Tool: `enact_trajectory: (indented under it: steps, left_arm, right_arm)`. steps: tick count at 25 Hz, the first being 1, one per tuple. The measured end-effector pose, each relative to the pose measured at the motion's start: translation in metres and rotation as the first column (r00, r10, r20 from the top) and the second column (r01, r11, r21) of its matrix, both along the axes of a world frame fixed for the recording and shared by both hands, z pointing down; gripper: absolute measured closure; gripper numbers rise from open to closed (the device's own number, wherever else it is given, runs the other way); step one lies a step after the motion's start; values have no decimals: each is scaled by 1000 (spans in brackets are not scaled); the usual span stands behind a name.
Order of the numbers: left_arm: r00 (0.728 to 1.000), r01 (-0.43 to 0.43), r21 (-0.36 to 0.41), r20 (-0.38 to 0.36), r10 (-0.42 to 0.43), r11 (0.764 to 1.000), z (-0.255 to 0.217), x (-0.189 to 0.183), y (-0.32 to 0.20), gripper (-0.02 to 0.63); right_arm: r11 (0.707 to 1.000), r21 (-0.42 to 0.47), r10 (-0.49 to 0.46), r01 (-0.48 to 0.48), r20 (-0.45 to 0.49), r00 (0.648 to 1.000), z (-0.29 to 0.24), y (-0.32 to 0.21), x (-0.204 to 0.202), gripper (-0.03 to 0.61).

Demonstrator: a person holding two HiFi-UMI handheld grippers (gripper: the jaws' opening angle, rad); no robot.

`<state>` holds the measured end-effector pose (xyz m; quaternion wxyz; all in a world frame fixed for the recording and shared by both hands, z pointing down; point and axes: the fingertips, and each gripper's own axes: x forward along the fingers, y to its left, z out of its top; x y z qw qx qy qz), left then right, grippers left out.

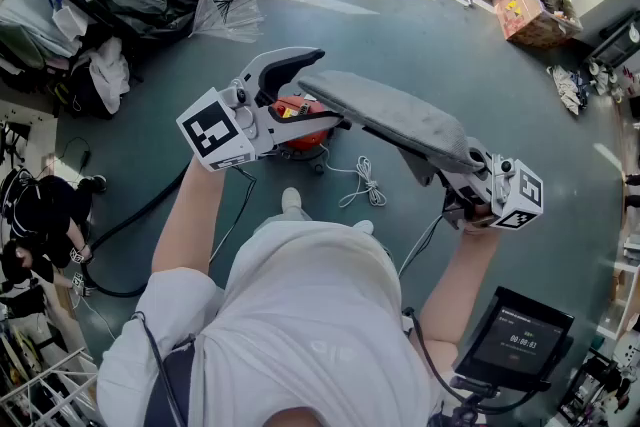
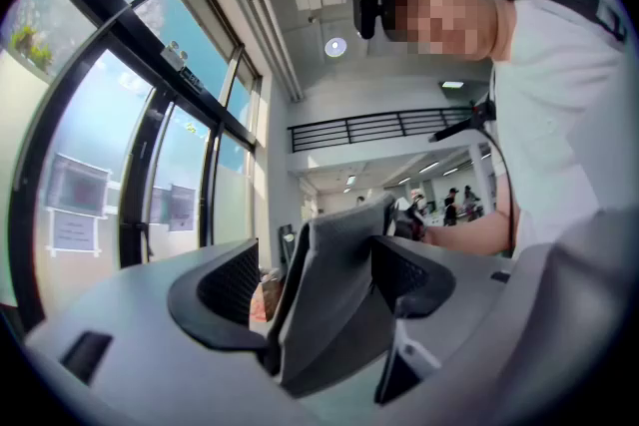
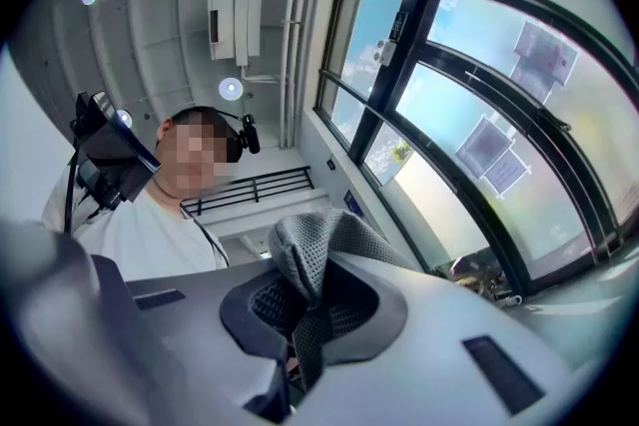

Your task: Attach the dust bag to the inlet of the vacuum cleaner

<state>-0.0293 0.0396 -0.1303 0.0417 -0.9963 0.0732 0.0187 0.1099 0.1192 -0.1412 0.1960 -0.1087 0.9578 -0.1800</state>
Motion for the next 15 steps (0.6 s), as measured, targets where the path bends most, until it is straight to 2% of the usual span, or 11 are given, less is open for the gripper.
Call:
enact_trajectory:
  steps: [2,3,5,7,9,11,12,14,15]
  left_arm:
    - [1000,-26,-36,1,26,999,4,10,14,298]
    - [1000,-23,-67,4,23,998,7,13,17,374]
    - [1000,14,-161,9,-13,987,15,13,10,587]
    - [998,60,-271,22,-56,961,27,10,-5,598]
    - [990,138,-320,69,-122,937,37,4,-19,598]
    - [975,211,-292,135,-179,933,42,-5,-28,598]
    - [970,218,-258,162,-180,941,41,-7,-28,598]
    - [969,175,-179,203,-138,968,36,-7,-20,598]
    - [968,154,-157,221,-117,975,34,-6,-18,598]
  right_arm:
    - [999,-51,6,-6,-9,1000,13,-6,0,563]
    - [996,-82,23,-23,-3,1000,19,-11,2,563]
    - [986,-147,82,-80,11,997,32,-25,8,563]
    - [972,-193,134,-133,-9,991,48,-37,11,561]
    - [956,-229,187,-185,-14,982,62,-45,18,560]
    - [935,-255,252,-245,-5,968,71,-51,35,534]
    - [928,-254,277,-273,-18,961,73,-52,42,514]
    - [926,-219,298,-307,-72,952,70,-54,49,476]
    - [932,-194,294,-308,-94,951,66,-57,49,421]
